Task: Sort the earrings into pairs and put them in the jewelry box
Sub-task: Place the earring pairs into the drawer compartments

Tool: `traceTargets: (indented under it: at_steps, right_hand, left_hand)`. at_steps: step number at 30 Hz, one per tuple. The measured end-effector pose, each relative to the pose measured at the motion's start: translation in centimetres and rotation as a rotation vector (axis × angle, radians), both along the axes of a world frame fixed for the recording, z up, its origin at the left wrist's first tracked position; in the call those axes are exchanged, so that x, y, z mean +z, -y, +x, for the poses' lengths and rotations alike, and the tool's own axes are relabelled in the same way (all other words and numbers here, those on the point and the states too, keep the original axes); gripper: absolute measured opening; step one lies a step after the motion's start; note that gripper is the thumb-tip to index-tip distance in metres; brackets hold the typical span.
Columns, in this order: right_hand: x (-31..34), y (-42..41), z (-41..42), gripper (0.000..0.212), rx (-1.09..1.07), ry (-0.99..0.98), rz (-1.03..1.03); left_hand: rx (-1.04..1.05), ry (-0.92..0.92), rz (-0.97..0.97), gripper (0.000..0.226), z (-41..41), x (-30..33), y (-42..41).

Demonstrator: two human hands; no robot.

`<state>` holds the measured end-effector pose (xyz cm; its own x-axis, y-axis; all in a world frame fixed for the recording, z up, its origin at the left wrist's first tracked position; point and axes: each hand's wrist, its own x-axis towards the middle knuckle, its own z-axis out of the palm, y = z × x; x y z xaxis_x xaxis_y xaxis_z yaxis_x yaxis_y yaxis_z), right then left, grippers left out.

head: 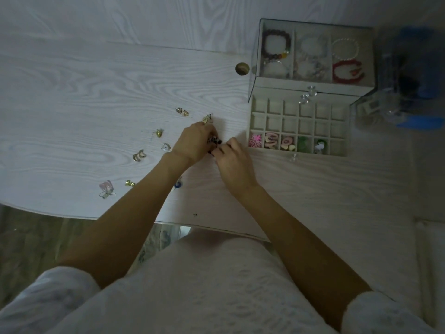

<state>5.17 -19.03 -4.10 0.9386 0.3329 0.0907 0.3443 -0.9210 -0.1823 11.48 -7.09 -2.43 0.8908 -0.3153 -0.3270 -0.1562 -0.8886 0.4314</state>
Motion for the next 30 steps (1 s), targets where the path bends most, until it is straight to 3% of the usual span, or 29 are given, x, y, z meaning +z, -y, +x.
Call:
traceTargets:
  at_steps: [7, 16, 23, 30]
  right_hand:
    - [0.0, 0.7, -1.3, 0.017, 0.037, 0.070, -0.036]
    - [0.0, 0.7, -2.2, 0.032, -0.054, -0.072, 0.081]
    - [0.1, 2.7, -2.3, 0.009, -0.144, -0.146, 0.388]
    - [1.8, 3.9, -2.1, 0.007, -0.235, -0.188, 0.650]
  left_hand:
    - [0.007, 0.065, -0.034, 0.022, -0.8, -0.1, -0.2]
    - [-0.044, 0.143, 0.000, 0.018, -2.0, -0.3, 0.3]
    - [-0.062, 0.166, -0.041, 0.017, -2.4, -0.7, 0.5]
    - [0.016, 0.173, -0.190, 0.011, -3.3, -0.9, 0.7]
